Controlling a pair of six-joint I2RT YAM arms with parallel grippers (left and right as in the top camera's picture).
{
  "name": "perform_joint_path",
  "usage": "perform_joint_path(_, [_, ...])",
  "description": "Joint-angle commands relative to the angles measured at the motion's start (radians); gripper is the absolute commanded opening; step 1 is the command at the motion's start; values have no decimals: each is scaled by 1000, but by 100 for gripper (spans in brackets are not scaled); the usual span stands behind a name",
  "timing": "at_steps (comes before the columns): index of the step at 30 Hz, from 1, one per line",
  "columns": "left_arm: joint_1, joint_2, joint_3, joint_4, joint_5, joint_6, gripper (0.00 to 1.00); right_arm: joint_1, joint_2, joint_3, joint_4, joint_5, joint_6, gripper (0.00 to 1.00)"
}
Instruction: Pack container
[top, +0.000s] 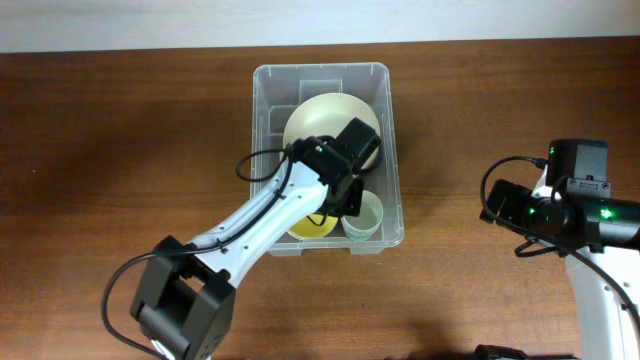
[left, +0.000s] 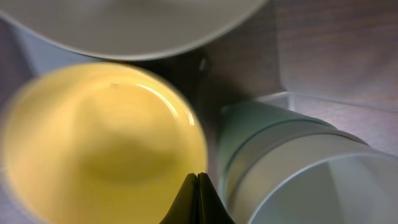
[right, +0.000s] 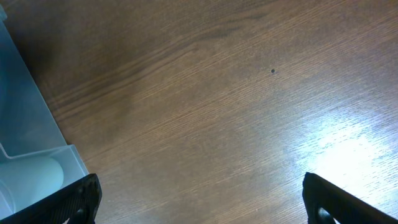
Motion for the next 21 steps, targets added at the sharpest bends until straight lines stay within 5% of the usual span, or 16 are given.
perform_joint_path(1, [36, -81, 86, -45, -131, 25, 1, -7, 0, -5, -1, 2, -9, 99])
perform_joint_path(6, [151, -176, 114, -72, -174, 32, 45, 3, 0, -5, 13, 2, -10, 99])
perform_joint_path(15, [434, -204, 113, -69, -151, 74, 69, 159, 53, -5, 217, 35, -35, 99])
perform_joint_path(21, [606, -204, 113, -30, -26, 184, 72, 231, 235, -5, 425, 34, -32, 99])
